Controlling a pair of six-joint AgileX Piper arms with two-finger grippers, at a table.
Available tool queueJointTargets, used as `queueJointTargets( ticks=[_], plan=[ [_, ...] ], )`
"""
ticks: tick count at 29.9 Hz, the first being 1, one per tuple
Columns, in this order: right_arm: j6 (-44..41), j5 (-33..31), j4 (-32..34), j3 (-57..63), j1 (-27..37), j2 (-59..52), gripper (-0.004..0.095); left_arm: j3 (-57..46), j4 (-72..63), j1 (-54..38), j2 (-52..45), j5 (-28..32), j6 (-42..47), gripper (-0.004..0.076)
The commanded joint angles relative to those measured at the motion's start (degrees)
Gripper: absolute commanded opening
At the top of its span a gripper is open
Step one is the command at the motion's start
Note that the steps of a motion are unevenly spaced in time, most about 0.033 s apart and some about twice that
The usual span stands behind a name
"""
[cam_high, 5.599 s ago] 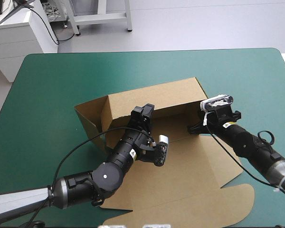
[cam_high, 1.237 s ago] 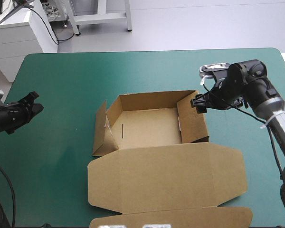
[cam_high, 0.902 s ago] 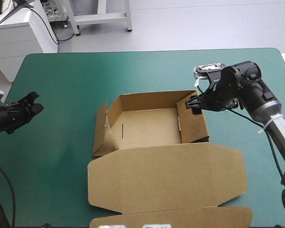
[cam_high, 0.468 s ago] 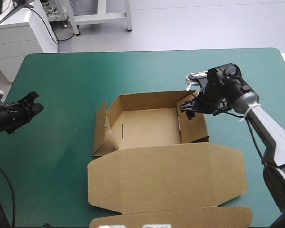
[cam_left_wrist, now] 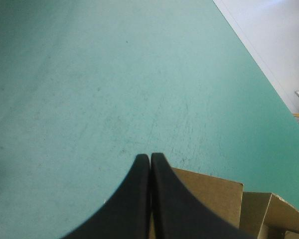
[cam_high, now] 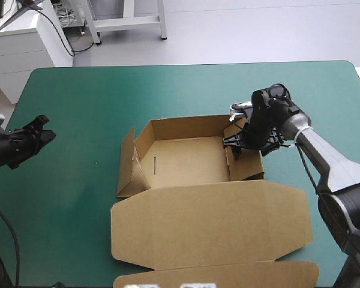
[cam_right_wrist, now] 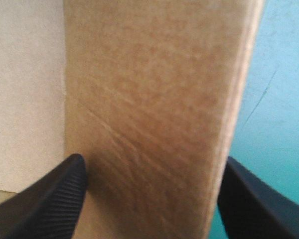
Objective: Fold the box
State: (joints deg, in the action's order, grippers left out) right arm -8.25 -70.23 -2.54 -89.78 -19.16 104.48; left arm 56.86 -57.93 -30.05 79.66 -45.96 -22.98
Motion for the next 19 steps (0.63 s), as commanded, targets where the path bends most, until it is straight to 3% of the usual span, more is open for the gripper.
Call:
queueJointTargets(
  ticks=[1, 4, 11, 14, 19],
  plan=[
    [-0.1, -1.4, -2.2, -0.7, 0.1, -2.7, 0.038, 1.5, -3.1, -0.2, -1.8, -0.3, 0.1, -0.0008],
    [1.8, -1.4, -2.9, 0.1, 0.1, -2.7, -0.0023, 1.5, -3.1, -0.2, -1.8, -0.3, 0.0, -0.0008],
    [2.7, -1.2, 0.8, 0.1, 0.1, -6.9, 0.0, 1.5, -2.5, -0.2, -1.8, -0.8, -3.1, -0.0008],
    [2.7, -0.1, 4.4, 0.1, 0.1, -12.0, 0.0, 1.5, -2.3, -0.2, -1.8, 0.1, -3.4, -0.0008],
    [3.8, 3.8, 4.5, 0.1, 0.1, -22.0, 0.0, 1.5, -1.0, -0.2, -1.8, 0.7, -6.0, -0.0008]
  ],
)
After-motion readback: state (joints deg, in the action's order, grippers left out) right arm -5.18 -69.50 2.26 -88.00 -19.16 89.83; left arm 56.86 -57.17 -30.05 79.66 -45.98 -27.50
